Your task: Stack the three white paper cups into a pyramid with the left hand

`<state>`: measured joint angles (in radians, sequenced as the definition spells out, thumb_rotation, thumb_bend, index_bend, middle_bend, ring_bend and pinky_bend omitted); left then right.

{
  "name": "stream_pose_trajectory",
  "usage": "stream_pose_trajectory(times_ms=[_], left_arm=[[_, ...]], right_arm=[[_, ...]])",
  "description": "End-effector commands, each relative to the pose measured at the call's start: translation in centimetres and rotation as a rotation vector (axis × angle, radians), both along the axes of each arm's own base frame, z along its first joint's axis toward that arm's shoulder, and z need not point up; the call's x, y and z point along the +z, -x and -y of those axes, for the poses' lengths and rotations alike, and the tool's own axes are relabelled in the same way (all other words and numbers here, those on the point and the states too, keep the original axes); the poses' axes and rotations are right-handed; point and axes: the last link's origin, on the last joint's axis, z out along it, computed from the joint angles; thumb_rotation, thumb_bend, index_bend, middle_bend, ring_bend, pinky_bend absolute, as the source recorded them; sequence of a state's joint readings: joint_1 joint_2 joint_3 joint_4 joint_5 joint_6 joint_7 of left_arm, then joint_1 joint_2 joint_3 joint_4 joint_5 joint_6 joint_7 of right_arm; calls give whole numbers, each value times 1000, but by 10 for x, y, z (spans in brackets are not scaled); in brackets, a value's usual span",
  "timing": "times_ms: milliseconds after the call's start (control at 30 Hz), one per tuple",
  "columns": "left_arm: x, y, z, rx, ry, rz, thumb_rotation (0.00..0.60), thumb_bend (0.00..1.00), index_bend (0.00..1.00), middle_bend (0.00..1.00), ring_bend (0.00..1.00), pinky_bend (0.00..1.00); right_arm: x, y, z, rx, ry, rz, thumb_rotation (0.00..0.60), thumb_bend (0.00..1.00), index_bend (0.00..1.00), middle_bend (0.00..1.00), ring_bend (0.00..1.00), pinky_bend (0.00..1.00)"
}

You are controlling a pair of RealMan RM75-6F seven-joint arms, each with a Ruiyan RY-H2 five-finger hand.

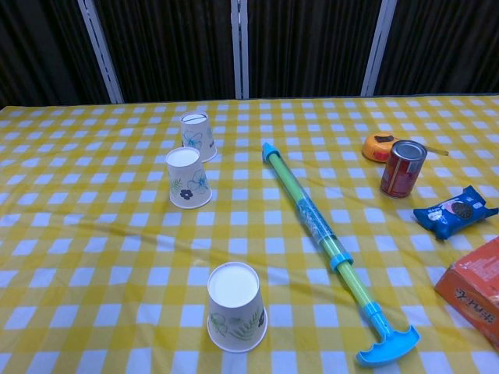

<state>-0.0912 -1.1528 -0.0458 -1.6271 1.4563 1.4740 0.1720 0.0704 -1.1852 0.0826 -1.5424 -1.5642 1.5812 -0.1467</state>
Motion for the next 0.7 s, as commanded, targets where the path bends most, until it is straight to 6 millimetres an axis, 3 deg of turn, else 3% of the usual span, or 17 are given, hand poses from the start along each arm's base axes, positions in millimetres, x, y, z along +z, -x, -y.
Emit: stream_pose_trajectory(times_ms=[33, 700], left_arm=[[0, 0, 0, -1, 1, 3, 600, 149, 0, 0, 0, 0], [-6, -1, -6, -19, 16, 9, 600, 148, 0, 0, 0, 0]], right_arm=[[0, 0, 0, 2, -1, 2, 600, 83, 0, 0, 0, 0], [1, 0, 2, 9, 5, 14, 600, 84, 20, 0, 0, 0]])
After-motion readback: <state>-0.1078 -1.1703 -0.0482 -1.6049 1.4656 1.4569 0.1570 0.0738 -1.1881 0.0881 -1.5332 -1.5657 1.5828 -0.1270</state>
